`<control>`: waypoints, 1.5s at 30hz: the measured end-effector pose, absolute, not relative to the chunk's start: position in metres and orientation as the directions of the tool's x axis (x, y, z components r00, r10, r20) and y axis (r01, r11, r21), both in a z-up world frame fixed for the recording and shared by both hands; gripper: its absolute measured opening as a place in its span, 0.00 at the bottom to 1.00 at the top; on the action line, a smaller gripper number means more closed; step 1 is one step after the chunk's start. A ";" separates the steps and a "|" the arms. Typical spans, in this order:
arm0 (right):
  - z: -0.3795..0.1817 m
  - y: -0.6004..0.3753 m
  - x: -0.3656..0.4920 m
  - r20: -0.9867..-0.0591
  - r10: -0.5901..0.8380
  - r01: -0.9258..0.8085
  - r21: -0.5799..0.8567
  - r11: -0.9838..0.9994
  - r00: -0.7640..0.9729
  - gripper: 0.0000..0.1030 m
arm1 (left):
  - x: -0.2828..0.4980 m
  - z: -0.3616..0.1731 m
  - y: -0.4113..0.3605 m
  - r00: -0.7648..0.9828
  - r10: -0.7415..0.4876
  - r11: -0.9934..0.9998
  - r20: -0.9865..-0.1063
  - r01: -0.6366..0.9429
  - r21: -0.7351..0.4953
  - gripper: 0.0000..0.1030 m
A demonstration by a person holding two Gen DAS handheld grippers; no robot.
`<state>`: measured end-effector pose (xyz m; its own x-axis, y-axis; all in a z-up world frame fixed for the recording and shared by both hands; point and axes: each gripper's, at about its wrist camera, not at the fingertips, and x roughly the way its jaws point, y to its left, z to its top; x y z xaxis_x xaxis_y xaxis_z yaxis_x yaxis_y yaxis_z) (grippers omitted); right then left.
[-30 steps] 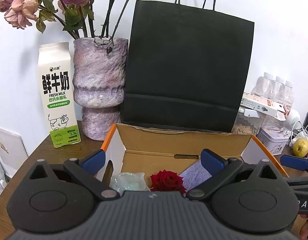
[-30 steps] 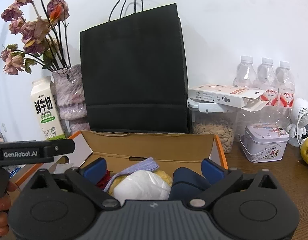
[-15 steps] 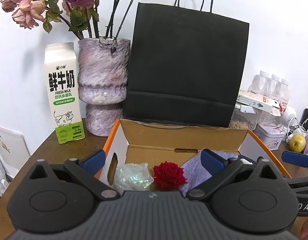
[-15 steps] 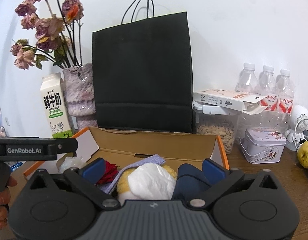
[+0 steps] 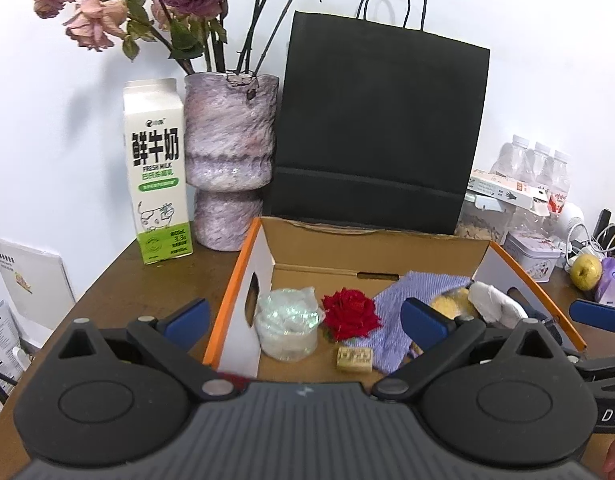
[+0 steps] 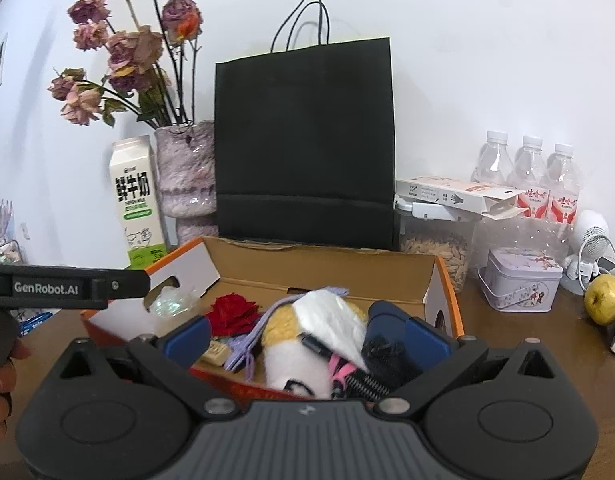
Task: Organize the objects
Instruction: 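Withdraw both grippers from the box toward the remaining objects, then grasp the lavender fuzzy towel with the right gripper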
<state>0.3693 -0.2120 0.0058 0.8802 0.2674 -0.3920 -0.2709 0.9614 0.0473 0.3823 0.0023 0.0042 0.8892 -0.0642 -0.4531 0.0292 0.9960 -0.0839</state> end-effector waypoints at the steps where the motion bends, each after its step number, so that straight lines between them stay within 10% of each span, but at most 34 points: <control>1: 0.006 -0.211 0.366 -0.392 0.269 -0.273 0.047 0.961 0.880 1.00 | 0.379 0.004 0.003 0.889 -0.064 0.996 -0.454 0.029 -0.084 1.00; 45: -0.036 -0.181 0.212 -0.455 0.309 -0.336 0.023 0.942 0.835 1.00 | 0.219 -0.039 0.052 0.849 -0.093 0.993 -0.520 0.039 -0.114 1.00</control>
<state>0.2120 -0.1811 -0.0358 0.8352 0.3090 -0.4550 -0.3357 0.9417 0.0232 0.2193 0.0517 -0.0386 0.8490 -0.0932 -0.5200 0.0390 0.9927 -0.1143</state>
